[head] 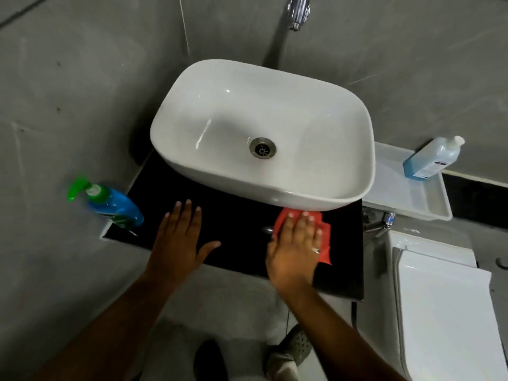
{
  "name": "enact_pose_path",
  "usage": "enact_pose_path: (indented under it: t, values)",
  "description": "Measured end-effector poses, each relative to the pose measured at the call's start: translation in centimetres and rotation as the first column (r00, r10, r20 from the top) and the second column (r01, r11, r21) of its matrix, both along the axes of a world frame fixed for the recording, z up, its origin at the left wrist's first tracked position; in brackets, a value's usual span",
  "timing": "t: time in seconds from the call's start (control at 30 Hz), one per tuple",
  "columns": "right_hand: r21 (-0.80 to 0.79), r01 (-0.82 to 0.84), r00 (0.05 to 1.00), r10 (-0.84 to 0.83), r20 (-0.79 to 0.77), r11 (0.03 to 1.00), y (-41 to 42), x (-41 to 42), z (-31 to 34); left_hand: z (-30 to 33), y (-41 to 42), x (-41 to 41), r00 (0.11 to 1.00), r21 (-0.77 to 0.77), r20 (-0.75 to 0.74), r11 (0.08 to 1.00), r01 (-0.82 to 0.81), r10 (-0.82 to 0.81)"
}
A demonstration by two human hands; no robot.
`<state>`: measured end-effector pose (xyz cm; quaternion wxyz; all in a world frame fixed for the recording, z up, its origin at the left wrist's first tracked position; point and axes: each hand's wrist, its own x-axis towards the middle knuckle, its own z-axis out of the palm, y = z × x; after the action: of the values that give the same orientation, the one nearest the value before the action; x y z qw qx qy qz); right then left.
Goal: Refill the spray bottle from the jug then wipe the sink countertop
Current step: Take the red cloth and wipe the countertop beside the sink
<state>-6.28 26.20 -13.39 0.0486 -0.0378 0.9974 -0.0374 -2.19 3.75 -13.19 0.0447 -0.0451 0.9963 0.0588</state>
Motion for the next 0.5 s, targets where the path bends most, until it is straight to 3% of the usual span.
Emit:
enact_pose_path:
  t: [0.13,0.27,0.4,0.5]
  values:
    - [-0.054,-0.274,0.962,0.274,-0.008,0.96,-6.1,3.1,0.2,0.2,-0.2,0.1,1.0,0.013,-0.015,1.0,-0.014,0.014]
    - [-0.107,-0.465,0.886,0.461,-0.058,0.879,0.5,4.3,0.3,0.9,-0.1,0.1,1.0,0.005,0.003,1.0,-0.022,0.022]
    - [-0.05,-0.305,0.952,0.304,-0.023,0.951,10.9,5.3,-0.1,1.2,0.2,0.0,1.0,0.015,0.026,1.0,0.007,-0.008]
    - [-0.038,-0.147,0.989,0.146,-0.024,0.988,14.2,4.0,0.4,1.1,-0.1,-0.2,0.999,-0.007,0.036,0.999,0.036,-0.035]
